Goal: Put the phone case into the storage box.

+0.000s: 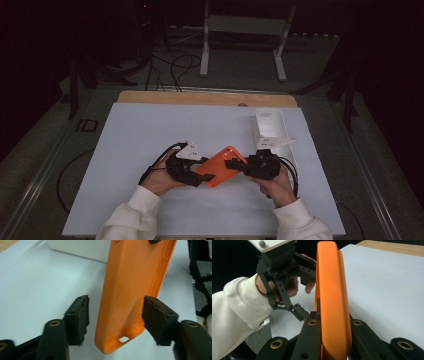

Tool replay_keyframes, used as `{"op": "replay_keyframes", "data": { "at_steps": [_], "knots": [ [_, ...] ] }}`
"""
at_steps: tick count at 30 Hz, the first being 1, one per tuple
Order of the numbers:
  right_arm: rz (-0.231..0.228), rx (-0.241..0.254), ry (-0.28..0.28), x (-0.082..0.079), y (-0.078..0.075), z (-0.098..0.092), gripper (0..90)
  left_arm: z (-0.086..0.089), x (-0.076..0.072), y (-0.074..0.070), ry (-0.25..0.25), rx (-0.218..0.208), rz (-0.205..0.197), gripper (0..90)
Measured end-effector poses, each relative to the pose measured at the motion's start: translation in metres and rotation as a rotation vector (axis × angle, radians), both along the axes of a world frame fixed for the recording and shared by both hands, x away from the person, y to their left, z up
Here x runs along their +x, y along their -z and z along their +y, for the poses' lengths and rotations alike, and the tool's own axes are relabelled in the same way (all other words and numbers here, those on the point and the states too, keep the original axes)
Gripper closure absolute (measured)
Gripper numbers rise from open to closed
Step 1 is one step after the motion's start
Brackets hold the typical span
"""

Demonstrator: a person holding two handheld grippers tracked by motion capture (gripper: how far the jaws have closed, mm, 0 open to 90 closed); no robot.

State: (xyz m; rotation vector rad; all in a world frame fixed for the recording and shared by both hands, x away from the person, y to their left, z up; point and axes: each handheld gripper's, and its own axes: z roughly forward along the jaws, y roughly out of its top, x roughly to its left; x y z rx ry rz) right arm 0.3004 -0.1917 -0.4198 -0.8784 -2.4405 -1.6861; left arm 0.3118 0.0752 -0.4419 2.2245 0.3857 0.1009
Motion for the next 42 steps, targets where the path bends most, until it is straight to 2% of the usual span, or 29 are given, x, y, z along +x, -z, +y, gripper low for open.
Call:
{"op": "replay_keyframes", "data": {
  "at_steps": [5, 12, 18, 21, 35, 38, 39, 42],
  "knots": [
    [-0.012, -0.008, -0.022, -0.0003, -0.0008, 0.0013, 86.0, 0.0029, 0.0017, 0.0007, 0.036, -0.024, 0.02, 57.3],
    [-0.013, -0.027, -0.036, 0.0017, 0.0002, 0.0009, 85.2, 0.0049, 0.0008, 0.003, 0.085, -0.018, 0.039, 71.3],
    [-0.016, -0.025, -0.035, 0.0028, 0.0008, -0.0007, 80.3, 0.0071, 0.001, 0.0051, 0.1, -0.049, 0.066, 79.5],
    [-0.011, -0.02, -0.03, 0.0033, 0.0011, -0.001, 77.9, 0.0073, 0.0004, 0.0055, 0.097, -0.056, 0.06, 79.9],
    [-0.001, -0.015, 0.039, 0.0047, 0.0011, -0.0014, 44.4, 0.0083, -0.002, 0.0032, 0.077, -0.06, 0.027, 80.2],
    [-0.005, -0.022, 0.05, 0.0047, 0.0016, -0.0013, 36.6, 0.0088, -0.0021, 0.003, 0.067, -0.059, 0.025, 80.2],
    [-0.005, -0.022, 0.05, 0.0047, 0.0016, -0.0013, 36.6, 0.0088, -0.0021, 0.003, 0.067, -0.059, 0.025, 80.2],
    [-0.021, -0.032, 0.079, 0.0034, 0.0011, -0.0007, 26.5, 0.0096, -0.0016, 0.0025, 0.058, -0.059, 0.02, 80.2]
  ]
}}
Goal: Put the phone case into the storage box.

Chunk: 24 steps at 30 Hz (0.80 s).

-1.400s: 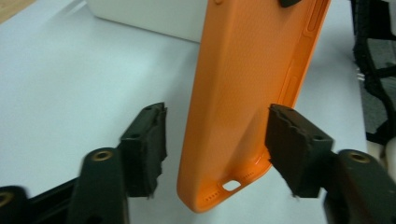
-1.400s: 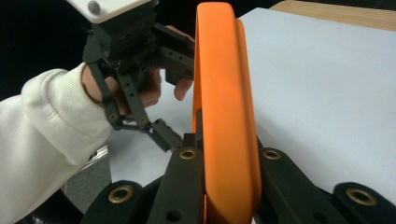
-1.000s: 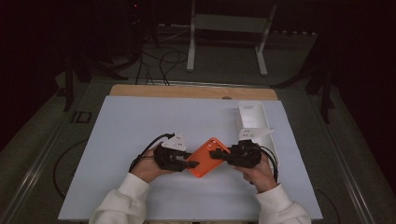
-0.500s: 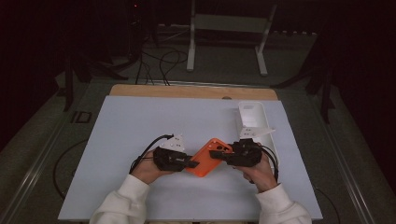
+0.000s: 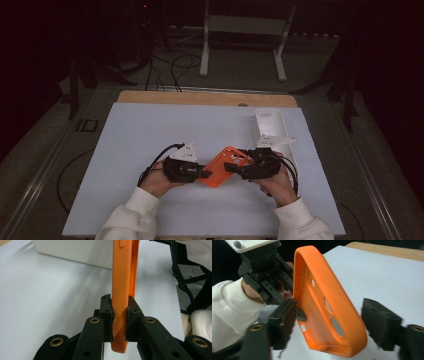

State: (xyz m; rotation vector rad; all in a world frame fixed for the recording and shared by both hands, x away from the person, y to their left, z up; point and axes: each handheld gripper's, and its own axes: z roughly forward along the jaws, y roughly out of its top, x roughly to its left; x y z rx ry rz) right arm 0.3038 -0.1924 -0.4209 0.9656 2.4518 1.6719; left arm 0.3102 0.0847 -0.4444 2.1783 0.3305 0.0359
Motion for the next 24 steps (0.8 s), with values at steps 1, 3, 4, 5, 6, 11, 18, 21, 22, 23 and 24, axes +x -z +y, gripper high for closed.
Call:
{"op": "replay_keyframes", "data": {
  "at_steps": [1, 3, 4, 5, 6, 11, 18, 21, 22, 23, 24],
  "knots": [
    [-0.003, -0.004, 0.008, -0.0002, -0.0003, 0.0001, 23.5, 0.0001, -0.0001, -0.0001, -0.005, -0.002, -0.001, 80.2],
    [-0.011, -0.01, 0.023, -0.0007, -0.0005, 0.0002, 17.3, 0.0005, -0.0002, -0.0005, -0.012, -0.001, -0.005, 80.1],
    [-0.011, -0.01, 0.023, -0.0007, -0.0005, 0.0002, 17.3, 0.0005, -0.0002, -0.0006, -0.016, -0.001, -0.007, 80.1],
    [-0.014, -0.014, 0.029, -0.0008, -0.0005, 0.0002, 15.2, 0.0007, -0.0003, -0.0008, -0.02, 0.001, -0.009, 80.1],
    [-0.017, -0.016, 0.034, -0.001, -0.0006, 0.0002, 13.4, 0.0008, -0.0003, -0.0009, -0.025, 0.002, -0.011, 80.1],
    [-0.027, -0.018, 0.052, -0.0016, -0.0013, -0.0013, 9.3, 0.0021, 0.0003, -0.0017, -0.064, 0.003, -0.023, 80.1],
    [-0.034, -0.011, 0.065, -0.0022, -0.0024, -0.0026, 9.1, 0.0029, -0.0002, -0.0028, -0.096, 0.012, -0.04, 80.1],
    [-0.044, 0.0, 0.077, -0.0023, -0.0026, -0.0034, 8.6, 0.0031, -0.0002, -0.0031, -0.106, 0.014, -0.043, 80.0],
    [-0.049, 0.003, 0.077, -0.0021, -0.0027, -0.0038, 8.6, 0.003, -0.0004, -0.0032, -0.109, 0.015, -0.044, 80.0],
    [-0.052, 0.004, 0.079, -0.0022, -0.0027, -0.004, 8.6, 0.0028, -0.0007, -0.0032, -0.114, 0.017, -0.046, 80.0],
    [-0.052, 0.003, 0.082, -0.0022, -0.0028, -0.0041, 8.6, 0.0027, -0.001, -0.0032, -0.122, 0.017, -0.048, 80.0]
  ]
}}
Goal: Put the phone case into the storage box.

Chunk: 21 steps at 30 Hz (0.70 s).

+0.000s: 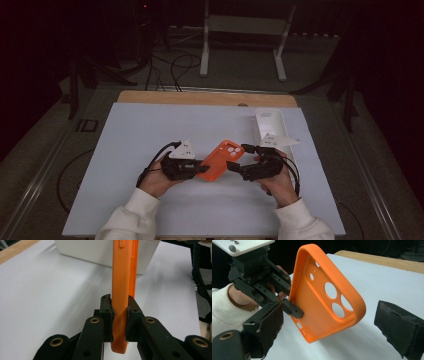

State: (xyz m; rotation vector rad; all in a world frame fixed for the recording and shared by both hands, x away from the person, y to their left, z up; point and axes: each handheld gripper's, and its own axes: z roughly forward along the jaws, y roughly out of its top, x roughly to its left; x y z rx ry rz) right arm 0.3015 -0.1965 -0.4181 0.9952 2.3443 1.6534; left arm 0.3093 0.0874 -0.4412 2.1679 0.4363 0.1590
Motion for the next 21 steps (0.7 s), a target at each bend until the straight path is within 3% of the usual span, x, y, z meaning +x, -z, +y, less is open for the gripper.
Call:
{"op": "replay_keyframes", "data": {
  "at_steps": [21],
  "knots": [
    [-0.014, 0.014, 0.026, -0.0017, -0.0024, 0.0003, 8.7, 0.0026, -0.0045, -0.0079, -0.112, -0.002, -0.049, 80.0]
  ]
}}
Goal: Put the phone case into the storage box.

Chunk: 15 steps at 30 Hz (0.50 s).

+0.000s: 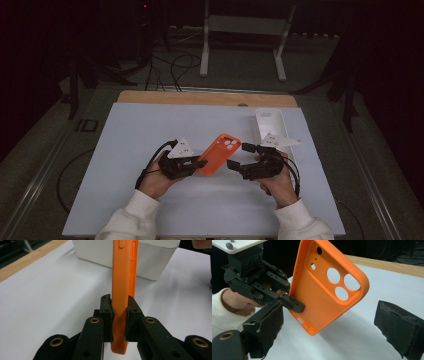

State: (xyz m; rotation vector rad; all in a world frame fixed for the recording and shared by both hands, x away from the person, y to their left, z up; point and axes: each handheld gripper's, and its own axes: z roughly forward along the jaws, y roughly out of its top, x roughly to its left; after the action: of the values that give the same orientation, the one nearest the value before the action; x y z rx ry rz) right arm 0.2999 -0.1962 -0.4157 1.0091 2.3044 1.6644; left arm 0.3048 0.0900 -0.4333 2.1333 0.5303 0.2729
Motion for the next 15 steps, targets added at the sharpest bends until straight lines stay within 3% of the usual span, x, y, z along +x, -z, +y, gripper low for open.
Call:
{"op": "replay_keyframes", "data": {
  "at_steps": [15],
  "knots": [
    [0.001, 0.002, 0.016, -0.0012, -0.0016, 0.0, 8.6, -0.0017, -0.0045, -0.0044, -0.086, 0.004, -0.037, 80.0]
  ]
}}
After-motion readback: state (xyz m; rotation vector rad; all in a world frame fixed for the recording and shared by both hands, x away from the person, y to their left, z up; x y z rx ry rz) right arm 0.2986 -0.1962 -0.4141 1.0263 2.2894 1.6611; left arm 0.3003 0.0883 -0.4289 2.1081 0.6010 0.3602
